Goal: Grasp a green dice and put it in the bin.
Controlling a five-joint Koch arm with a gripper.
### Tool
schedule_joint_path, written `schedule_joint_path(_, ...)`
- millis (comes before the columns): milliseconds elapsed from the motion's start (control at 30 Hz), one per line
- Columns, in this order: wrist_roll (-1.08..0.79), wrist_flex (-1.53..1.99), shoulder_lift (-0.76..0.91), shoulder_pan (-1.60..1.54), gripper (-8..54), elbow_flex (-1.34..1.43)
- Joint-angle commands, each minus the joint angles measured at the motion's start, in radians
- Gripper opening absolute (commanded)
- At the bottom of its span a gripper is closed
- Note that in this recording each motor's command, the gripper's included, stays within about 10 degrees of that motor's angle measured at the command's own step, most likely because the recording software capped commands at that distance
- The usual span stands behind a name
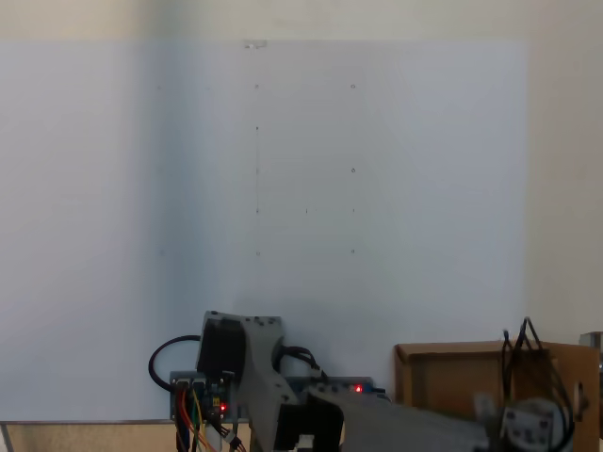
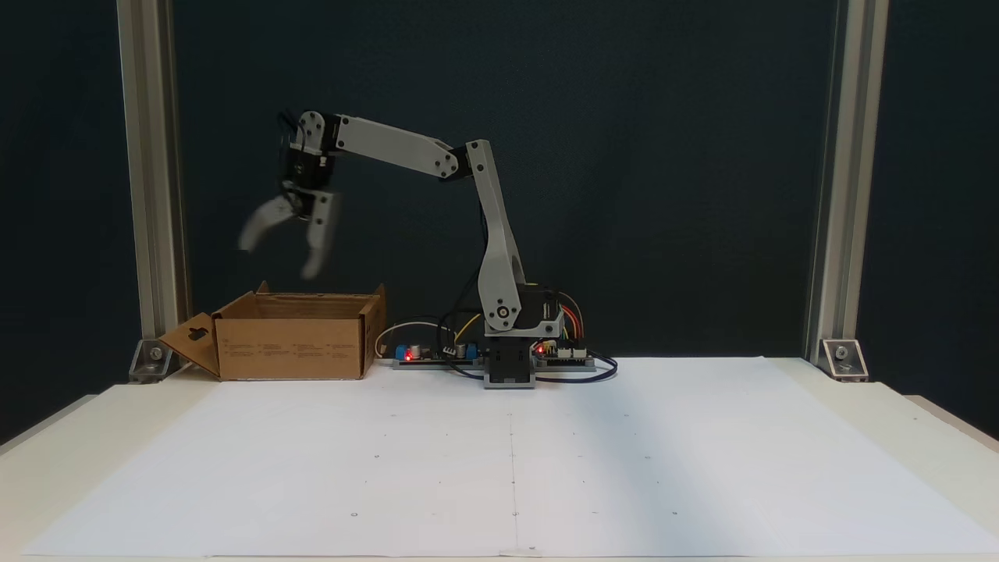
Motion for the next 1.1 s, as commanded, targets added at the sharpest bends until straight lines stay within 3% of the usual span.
schedule_joint_path(0,0.141,-0.167,0.080,-0.097,45.1,-0.028)
schedule_joint_path(233,0.241,-0.433,0.187,-0.518,45.1,-0.028)
schedule_joint_path(700,0.236,-0.520,0.239,-1.543,44.8,-0.028)
schedule_joint_path(967,0.236,-0.655,0.250,-1.680,44.8,0.008)
schedule_joint_path(1067,0.233,-0.761,0.353,-1.669,43.8,0.195)
